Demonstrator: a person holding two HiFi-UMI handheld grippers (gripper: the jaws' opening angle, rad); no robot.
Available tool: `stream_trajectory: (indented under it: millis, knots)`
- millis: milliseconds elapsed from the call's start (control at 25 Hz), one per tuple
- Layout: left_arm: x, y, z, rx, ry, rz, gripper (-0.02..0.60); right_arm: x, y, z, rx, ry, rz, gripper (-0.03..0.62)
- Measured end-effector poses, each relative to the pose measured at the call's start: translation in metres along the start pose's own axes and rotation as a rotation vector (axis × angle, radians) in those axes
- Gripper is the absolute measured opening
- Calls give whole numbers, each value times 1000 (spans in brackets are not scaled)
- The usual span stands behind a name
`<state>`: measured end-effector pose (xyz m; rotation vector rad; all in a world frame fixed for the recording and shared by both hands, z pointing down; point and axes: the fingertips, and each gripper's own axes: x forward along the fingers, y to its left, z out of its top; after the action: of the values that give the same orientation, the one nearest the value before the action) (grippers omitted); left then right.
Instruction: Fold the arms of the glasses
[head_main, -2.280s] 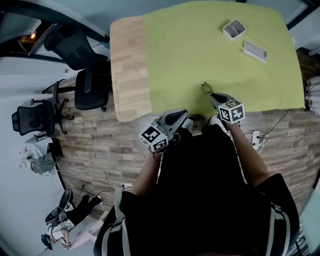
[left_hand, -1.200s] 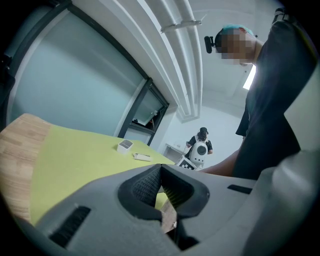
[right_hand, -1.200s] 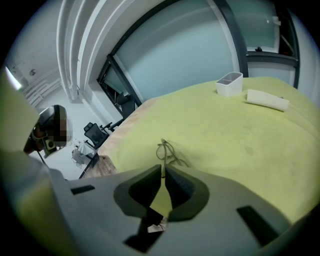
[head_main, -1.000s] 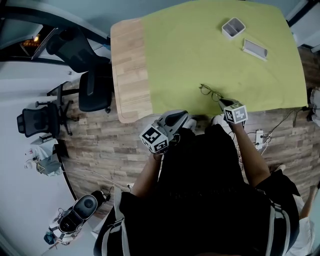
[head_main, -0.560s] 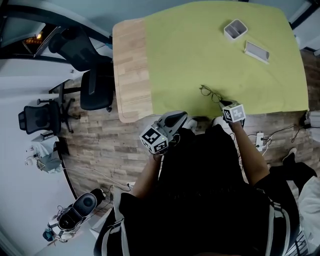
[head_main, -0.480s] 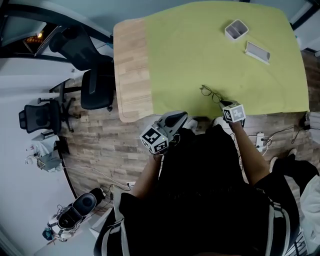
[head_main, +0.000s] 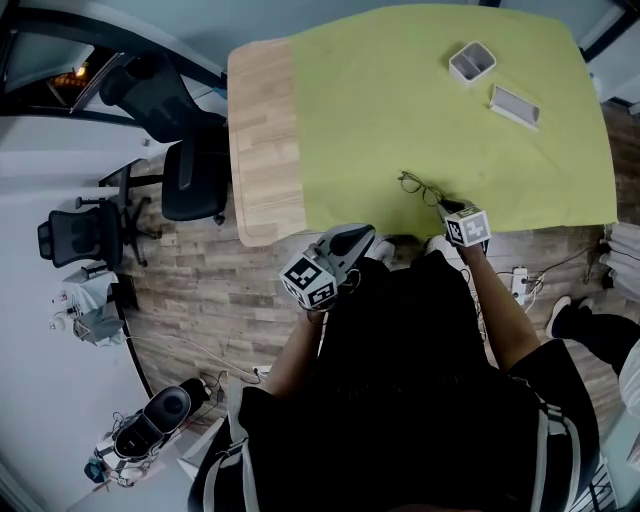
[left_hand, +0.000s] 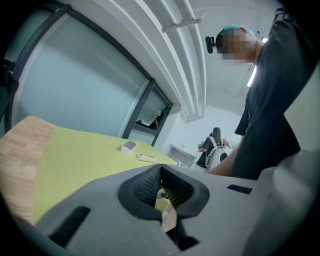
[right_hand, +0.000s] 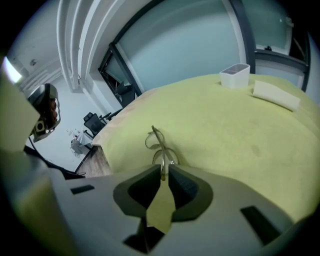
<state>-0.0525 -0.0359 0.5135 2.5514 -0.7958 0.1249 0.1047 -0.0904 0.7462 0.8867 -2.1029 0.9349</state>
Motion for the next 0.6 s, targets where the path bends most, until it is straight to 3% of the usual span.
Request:
stream_trajectory:
  millis: [280, 600]
  knots:
    - [5, -2, 4, 8, -20, -45, 18, -24, 6, 15, 6, -110, -16, 35]
    - [7, -2, 3, 16, -22, -80, 18, -52, 26, 21, 52, -246, 78, 30]
